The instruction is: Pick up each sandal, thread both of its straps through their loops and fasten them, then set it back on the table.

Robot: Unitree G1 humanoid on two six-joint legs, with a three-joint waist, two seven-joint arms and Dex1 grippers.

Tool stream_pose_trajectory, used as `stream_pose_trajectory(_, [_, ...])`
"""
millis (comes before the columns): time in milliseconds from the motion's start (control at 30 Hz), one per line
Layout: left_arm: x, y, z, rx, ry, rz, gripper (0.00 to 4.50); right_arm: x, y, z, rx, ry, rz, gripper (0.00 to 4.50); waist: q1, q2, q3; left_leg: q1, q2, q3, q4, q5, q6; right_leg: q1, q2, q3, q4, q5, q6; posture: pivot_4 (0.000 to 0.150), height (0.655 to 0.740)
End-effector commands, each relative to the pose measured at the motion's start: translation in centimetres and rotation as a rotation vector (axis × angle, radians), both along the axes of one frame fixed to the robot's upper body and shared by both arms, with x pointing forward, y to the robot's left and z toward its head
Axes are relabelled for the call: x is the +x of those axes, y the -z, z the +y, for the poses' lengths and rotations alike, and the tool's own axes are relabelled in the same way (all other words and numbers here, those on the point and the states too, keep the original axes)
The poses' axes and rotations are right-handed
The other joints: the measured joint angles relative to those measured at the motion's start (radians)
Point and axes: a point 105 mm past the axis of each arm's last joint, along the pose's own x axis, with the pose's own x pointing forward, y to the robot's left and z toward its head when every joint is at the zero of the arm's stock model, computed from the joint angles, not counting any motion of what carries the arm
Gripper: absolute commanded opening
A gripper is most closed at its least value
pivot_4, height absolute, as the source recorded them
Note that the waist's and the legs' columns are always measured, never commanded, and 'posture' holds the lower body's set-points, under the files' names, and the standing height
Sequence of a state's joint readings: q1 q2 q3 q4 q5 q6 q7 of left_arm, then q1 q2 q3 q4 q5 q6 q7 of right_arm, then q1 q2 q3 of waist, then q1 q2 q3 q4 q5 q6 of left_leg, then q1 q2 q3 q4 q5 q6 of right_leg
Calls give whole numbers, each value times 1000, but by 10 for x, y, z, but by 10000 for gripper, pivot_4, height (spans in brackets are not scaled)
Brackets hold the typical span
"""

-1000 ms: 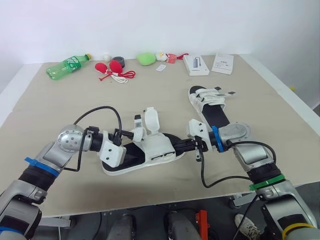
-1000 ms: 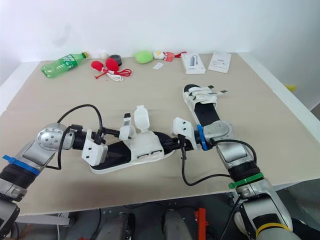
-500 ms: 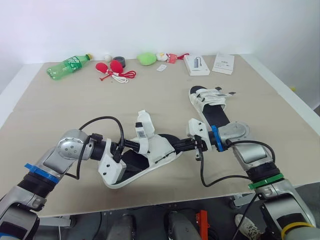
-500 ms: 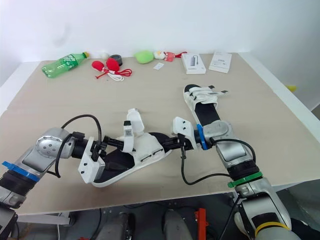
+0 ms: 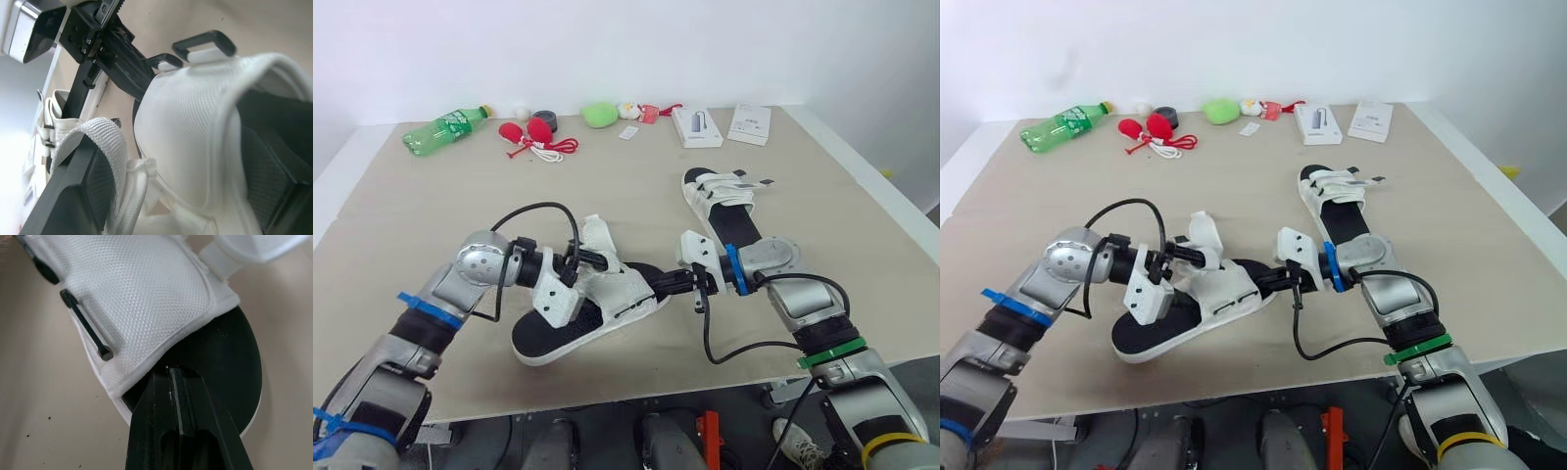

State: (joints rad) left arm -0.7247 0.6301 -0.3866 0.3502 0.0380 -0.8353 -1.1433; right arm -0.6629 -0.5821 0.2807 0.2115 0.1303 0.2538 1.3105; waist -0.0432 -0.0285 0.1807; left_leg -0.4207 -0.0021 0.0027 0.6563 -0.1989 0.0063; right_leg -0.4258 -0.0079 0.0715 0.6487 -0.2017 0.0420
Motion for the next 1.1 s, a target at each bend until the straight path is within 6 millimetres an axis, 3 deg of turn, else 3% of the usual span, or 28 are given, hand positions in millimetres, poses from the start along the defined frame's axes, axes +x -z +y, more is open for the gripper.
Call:
stream_pose_trajectory(33, [13, -10, -3, -12, 6, -75, 34681, -1, -8, 1, 2, -12, -28, 0, 0, 0, 0, 0, 0, 0, 0, 0, 0, 0, 0, 0, 0, 0, 0, 1500, 7400])
stream_pose_trajectory(267, [37, -25, -13, -10, 12, -184, 34681, -2, -7, -2, -3, -1, -26, 0, 2, 0, 0, -1, -1, 1, 1, 1, 1, 0, 0, 0, 0, 1, 1, 1500, 7400])
stream_pose_trajectory(433, [27, -27, -17, -36, 80, -198, 34681, -2, -7, -2, 1, 3, -25, 0, 1, 0, 0, -2, -2, 0, 1, 0, 1, -1, 0, 1, 0, 1, 0, 1500, 7400])
stream_pose_trajectory(600, [16, -16, -1, -15, 73, -144, 34681, -5, -4, -3, 2, 8, -17, 0, -2, 0, 0, -2, -1, -1, 0, 0, 1, -1, 0, 2, 0, 1, -1, 1500, 7400])
stream_pose_trajectory(800, [16, -12, 21, 32, 21, -149, 34681, -6, -2, -3, 3, 6, -11, 0, -2, 0, 0, -1, -1, -1, 1, 0, 1, 0, 0, 1, 0, 1, 1, 1500, 7400])
stream_pose_trajectory(1100, [-5, -18, 17, 22, 134, -245, 34681, -4, -2, -2, -2, -3, -15, 0, -1, 0, 0, -1, 0, -1, 1, 1, 2, 0, 0, 1, 0, 1, 0, 1500, 7400])
